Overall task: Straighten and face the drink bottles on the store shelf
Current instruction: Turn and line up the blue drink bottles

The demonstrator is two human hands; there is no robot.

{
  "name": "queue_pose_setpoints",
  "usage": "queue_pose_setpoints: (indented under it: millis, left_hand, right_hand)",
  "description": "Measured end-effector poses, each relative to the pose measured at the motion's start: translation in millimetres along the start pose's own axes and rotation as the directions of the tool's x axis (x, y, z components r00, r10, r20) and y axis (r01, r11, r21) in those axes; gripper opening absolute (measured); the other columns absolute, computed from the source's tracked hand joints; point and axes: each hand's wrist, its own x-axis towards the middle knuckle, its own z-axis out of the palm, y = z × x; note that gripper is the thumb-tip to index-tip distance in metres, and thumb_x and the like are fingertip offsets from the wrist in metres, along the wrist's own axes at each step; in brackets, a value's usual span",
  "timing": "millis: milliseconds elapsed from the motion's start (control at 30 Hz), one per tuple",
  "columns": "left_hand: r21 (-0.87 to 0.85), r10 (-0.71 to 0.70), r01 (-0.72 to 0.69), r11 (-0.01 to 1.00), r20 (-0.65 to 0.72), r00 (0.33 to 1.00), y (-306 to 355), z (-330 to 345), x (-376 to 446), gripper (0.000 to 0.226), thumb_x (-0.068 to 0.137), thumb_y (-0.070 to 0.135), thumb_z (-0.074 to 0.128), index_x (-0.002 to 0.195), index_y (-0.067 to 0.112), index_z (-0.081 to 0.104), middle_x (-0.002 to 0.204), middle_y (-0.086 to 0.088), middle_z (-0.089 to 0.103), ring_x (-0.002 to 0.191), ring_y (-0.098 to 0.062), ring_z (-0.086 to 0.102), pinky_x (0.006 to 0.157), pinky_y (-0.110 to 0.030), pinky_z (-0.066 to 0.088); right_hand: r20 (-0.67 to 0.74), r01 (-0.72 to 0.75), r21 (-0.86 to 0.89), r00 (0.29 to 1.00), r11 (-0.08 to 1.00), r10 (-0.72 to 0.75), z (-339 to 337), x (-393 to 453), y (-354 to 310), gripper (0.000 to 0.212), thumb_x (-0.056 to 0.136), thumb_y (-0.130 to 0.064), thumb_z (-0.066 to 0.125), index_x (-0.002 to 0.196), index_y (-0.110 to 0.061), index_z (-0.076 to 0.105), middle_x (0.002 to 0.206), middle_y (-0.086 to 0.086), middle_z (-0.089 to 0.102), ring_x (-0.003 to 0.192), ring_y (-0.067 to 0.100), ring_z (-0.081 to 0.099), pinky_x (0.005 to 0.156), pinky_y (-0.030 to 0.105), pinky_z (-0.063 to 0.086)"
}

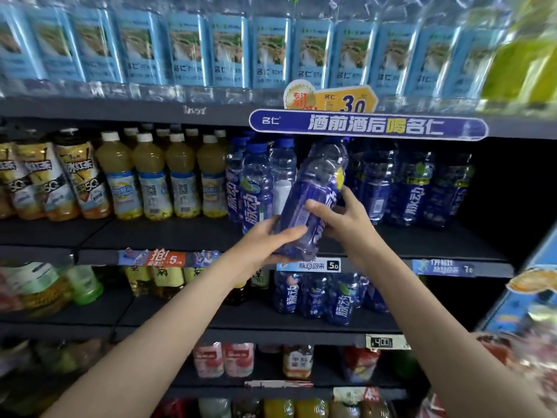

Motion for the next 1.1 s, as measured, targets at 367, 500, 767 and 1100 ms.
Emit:
queue_pose_setpoints:
  millis: [367, 500, 767, 1100]
  left_hand:
    - [0.624, 0.375, -0.185, 0.759, -0.187, 0.908, -5.5, -10.0, -30.2, 0.065, 0.072, 0.040, 0.076, 0.126, 0.021, 0.045, 0.120, 0.009, 0.048, 0.113, -0.010, 0.046, 0.089, -0.024, 0.036]
    - [0.014, -0.071, 0.071, 0.997, 0.030, 0.997, 10.8, -23.4, -36.0, 0.051, 0.075, 0.048, 0.064, 0.114, 0.015, 0.062, 0.114, -0.007, 0.066, 0.099, -0.019, 0.062, 0.082, -0.032, 0.053]
    - [0.356, 0.266, -0.201, 0.913, -0.144, 0.953, 35.2, -7.0, -40.6, 0.032, 0.078, 0.036, 0.073, 0.103, 0.027, 0.055, 0.101, 0.010, 0.064, 0.088, -0.007, 0.064, 0.080, -0.025, 0.051]
    - [0.273, 0.497, -0.487, 0.829, 0.036, 0.867, 54.8, -11.3, -44.2, 0.047, 0.078, 0.006, 0.071, 0.108, 0.038, 0.056, 0.110, 0.009, 0.058, 0.095, -0.004, 0.062, 0.082, -0.016, 0.051]
  right_hand:
    - [-0.194, -0.139, 0.159, 0.966, 0.977, 0.169, 21.0, -20.9, -27.4, 0.038, 0.075, -0.019, 0.079, 0.106, -0.005, 0.064, 0.101, 0.015, 0.071, 0.086, 0.025, 0.068, 0.081, 0.042, 0.056]
    - [-0.092, -0.129, 0.253, 0.983, 0.959, 0.156, 8.4, -26.7, -34.7, 0.039, 0.080, -0.021, 0.073, 0.113, -0.004, 0.060, 0.104, 0.013, 0.070, 0.092, 0.026, 0.067, 0.087, 0.041, 0.055]
    - [-0.069, -0.283, 0.316, 0.945, 0.906, 0.319, 5.2, -27.4, -40.3, 0.037, 0.081, -0.031, 0.072, 0.105, -0.005, 0.059, 0.095, 0.012, 0.071, 0.084, 0.023, 0.068, 0.068, 0.038, 0.059]
    - [0.034, -0.318, 0.690, 0.911, 0.650, 0.410, -5.5, -26.3, -40.0, 0.062, 0.080, -0.034, 0.073, 0.123, 0.003, 0.050, 0.108, 0.027, 0.062, 0.089, 0.036, 0.067, 0.052, 0.037, 0.057]
